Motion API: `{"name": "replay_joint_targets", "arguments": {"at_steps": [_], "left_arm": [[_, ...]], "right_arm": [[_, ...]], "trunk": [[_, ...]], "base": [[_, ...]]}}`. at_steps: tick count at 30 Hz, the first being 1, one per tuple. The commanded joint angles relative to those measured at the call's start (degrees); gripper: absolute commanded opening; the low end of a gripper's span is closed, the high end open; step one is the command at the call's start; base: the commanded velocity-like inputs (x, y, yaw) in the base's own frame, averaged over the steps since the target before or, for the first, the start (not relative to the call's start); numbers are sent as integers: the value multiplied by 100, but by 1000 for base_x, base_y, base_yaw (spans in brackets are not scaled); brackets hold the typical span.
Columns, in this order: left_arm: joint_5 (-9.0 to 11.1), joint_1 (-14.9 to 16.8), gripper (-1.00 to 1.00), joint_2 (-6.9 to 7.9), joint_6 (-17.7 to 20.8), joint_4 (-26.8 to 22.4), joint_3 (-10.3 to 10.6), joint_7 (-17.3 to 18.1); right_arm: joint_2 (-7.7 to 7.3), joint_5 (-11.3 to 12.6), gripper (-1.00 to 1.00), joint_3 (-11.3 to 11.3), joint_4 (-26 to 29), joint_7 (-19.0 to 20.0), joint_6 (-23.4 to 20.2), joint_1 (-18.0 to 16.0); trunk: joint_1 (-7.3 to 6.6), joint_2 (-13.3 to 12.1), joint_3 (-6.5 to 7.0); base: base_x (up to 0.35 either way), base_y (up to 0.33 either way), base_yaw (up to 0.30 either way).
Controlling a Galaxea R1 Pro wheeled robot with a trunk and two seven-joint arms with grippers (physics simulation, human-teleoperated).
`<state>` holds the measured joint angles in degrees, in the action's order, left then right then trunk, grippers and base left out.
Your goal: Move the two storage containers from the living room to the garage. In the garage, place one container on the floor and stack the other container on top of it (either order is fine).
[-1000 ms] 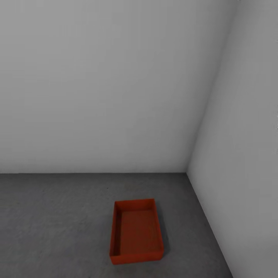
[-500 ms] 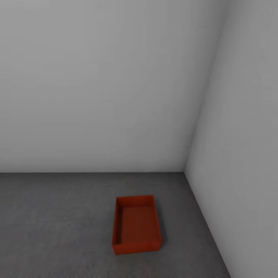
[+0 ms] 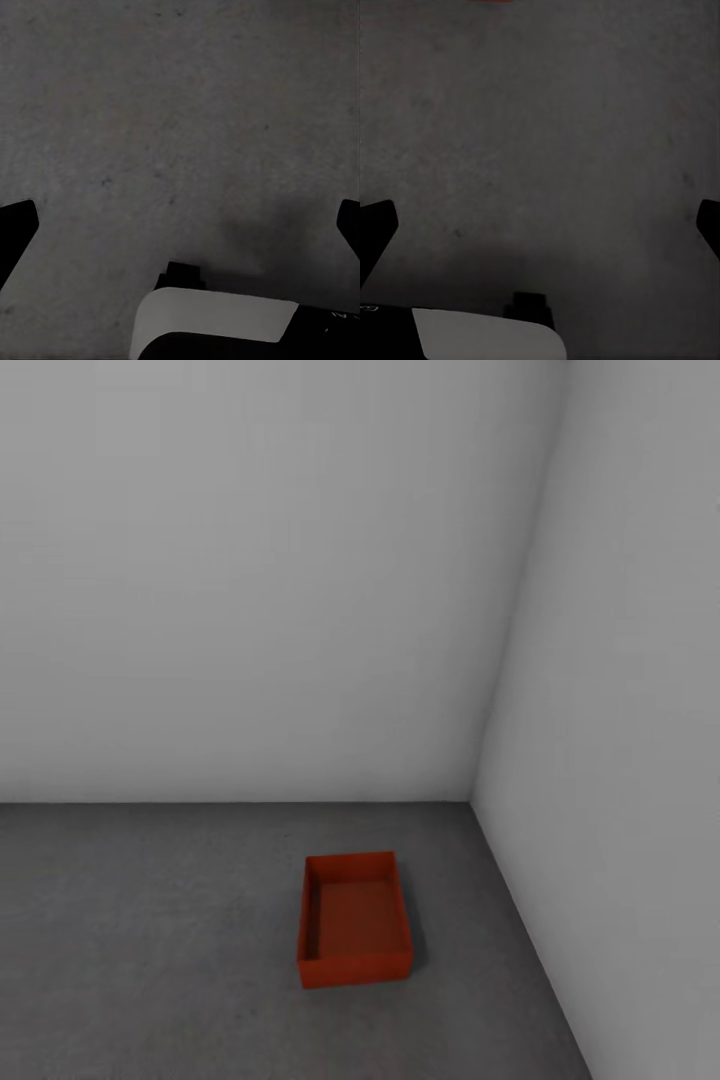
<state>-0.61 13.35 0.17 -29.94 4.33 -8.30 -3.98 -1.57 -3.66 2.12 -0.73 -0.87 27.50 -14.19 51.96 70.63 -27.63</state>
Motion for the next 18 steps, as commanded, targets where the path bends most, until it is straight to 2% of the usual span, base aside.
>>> {"name": "replay_joint_targets", "arguments": {"at_steps": [1,18], "left_arm": [[-9,9,100,1,-38,24,-22,-6],[-9,9,100,-8,-40,24,-22,-6]], "right_arm": [[-1,-25,100,16,-7,-9,19,-5],[-1,-30,100,16,-6,-9,19,-5]], "trunk": [[-26,-38,23],[-399,-720,487]], "base": [[-141,0,0],[-16,0,0]]}}
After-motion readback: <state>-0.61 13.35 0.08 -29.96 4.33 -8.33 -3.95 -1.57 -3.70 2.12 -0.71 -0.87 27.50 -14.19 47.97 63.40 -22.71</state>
